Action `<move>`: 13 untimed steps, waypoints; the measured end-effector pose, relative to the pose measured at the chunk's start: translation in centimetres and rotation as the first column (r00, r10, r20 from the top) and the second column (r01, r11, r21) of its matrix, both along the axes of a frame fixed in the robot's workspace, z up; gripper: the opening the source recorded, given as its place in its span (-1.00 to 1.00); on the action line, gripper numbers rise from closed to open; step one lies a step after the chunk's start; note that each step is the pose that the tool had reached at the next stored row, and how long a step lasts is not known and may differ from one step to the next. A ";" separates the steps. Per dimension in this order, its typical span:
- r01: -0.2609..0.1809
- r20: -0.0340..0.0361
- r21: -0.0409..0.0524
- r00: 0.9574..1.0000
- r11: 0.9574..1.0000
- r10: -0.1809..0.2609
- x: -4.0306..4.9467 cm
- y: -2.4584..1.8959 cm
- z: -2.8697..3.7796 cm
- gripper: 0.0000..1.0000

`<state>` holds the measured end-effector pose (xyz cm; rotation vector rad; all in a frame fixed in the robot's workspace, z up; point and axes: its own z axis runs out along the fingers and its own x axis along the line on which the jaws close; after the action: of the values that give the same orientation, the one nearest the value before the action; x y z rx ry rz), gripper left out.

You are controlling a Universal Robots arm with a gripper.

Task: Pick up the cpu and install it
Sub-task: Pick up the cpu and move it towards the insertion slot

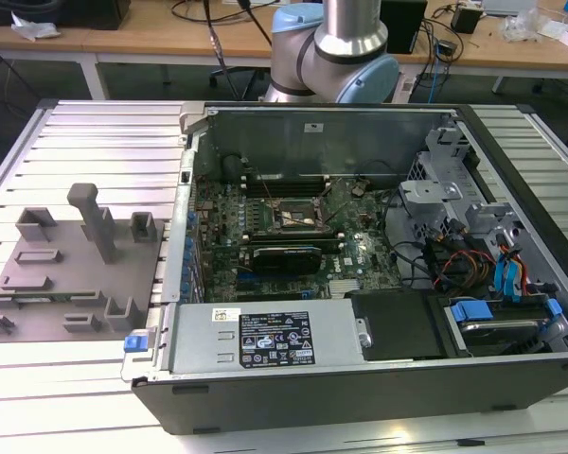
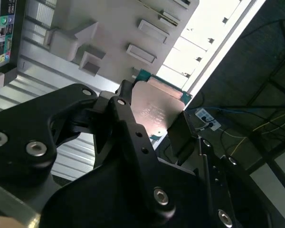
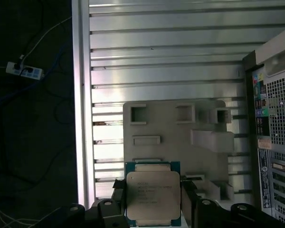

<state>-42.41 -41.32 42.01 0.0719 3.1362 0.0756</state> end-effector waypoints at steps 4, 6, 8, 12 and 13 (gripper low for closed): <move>0.000 0.000 0.000 1.000 1.000 0.000 0.01 0.00 0.02 0.09; 0.000 0.000 0.000 1.000 1.000 0.000 0.12 0.00 0.04 0.09; 0.000 0.000 0.000 1.000 1.000 0.000 0.48 0.00 0.01 0.09; 0.000 0.000 0.000 1.000 1.000 0.000 1.72 0.00 0.01 0.09; 0.000 0.000 0.000 1.000 1.000 0.000 2.05 0.00 0.01 0.09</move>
<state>-40.36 -41.32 42.03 0.0719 3.1363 0.0754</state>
